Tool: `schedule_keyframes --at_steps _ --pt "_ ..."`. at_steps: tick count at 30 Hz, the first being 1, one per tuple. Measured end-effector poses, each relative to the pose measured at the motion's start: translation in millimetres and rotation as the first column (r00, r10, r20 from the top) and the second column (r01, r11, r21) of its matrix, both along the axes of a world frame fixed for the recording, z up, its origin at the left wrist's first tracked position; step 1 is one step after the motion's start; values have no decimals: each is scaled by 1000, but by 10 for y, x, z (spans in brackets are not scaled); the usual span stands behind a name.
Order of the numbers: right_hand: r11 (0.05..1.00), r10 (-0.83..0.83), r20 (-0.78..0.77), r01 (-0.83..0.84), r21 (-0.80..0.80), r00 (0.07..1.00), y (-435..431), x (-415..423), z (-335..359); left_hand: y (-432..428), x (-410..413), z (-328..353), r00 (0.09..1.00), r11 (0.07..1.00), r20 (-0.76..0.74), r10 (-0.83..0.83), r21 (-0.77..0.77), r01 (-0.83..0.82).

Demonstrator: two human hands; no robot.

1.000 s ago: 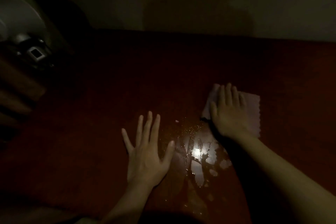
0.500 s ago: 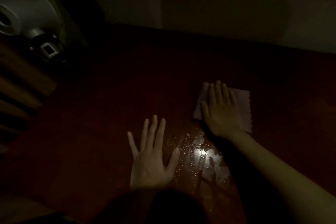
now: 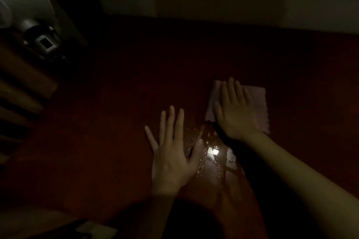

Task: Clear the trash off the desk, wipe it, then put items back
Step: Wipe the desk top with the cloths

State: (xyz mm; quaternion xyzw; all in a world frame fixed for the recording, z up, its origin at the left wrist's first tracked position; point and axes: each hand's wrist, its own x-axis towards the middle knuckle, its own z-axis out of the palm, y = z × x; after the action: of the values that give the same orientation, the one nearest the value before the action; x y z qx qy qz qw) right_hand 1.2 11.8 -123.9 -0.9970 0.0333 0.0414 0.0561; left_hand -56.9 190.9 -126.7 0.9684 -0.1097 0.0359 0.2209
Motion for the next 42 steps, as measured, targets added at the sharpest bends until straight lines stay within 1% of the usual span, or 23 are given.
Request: schedule_keyframes --at_steps 1,3,5,6,9,11,14,16,17,19,20,22,24,27,28,30,32,33,35,37,39,40,42 --pt "1000 27 25 -26 -13 999 147 -3 -23 14 -13 -12 1000 1000 2 2 -14 -2" --pt "989 150 33 -150 -17 988 363 -260 -78 54 -28 -34 1000 999 6 2 -41 -2" --pt "972 233 34 -232 -19 972 410 -757 -112 109 -44 -48 1000 997 22 1 -76 1" --pt "973 231 34 -231 -5 972 367 -1032 -116 136 -55 -54 999 996 34 -4 -92 7" --pt "993 116 -6 -115 24 993 -14 -1672 -11 175 -111 -36 994 992 86 -61 -108 70" --pt "999 -16 -96 19 30 995 -256 -1808 123 178 -144 -13 986 986 127 -107 -115 122" --pt "980 -195 -81 198 29 977 -214 -1569 128 181 -187 13 975 977 178 -135 -142 161" --pt "967 -250 -64 252 29 966 59 -1314 68 197 -219 1 975 970 184 -127 -180 161" --pt "972 -233 -37 234 30 972 216 -1255 32 211 -240 -15 975 967 179 -130 -193 164" --pt "995 -95 9 94 33 995 518 -1376 -45 250 -277 -41 974 961 181 -136 -213 174" --pt "998 -39 9 39 42 999 642 -1541 -69 290 -290 -43 974 960 182 -136 -219 175" --pt "999 20 20 -20 31 1000 752 -1974 -109 414 -272 3 976 963 185 -112 -224 153" --pt "999 12 -22 -12 32 1000 618 -2345 -96 574 -246 72 978 972 180 -107 -189 141" --pt "996 -89 -77 89 -5 993 392 -2504 57 939 -262 87 978 985 154 -141 -77 155" --pt "992 -123 -60 123 2 991 373 -2427 95 1066 -262 73 980 988 137 -145 -28 150" --pt "978 -200 -90 204 39 976 416 -2147 111 1236 -228 34 985 990 109 -135 63 129" --pt "965 -245 -81 251 79 966 638 -1800 94 1288 -163 4 987 988 102 -123 106 112" --pt "967 -237 -71 242 77 969 803 -1672 80 1288 -144 -4 987 987 100 -124 119 112" --pt "993 -120 -48 121 12 992 1125 -1621 0 1297 -158 -25 988 983 76 -133 140 122" --pt "1000 11 -27 -11 -15 1000 1330 -1791 -53 1351 -184 -58 989 980 49 -143 149 134" --pt "995 97 -53 -97 4 994 1317 -1984 -27 1414 -136 -57 985 974 40 -169 159 161" --pt "993 114 -66 -115 -6 991 1237 -2043 -14 1434 -89 -45 984 972 42 -176 166 166" --pt "997 65 -95 -68 -33 993 1034 -1975 66 1443 26 -26 984 974 54 -170 164 159"
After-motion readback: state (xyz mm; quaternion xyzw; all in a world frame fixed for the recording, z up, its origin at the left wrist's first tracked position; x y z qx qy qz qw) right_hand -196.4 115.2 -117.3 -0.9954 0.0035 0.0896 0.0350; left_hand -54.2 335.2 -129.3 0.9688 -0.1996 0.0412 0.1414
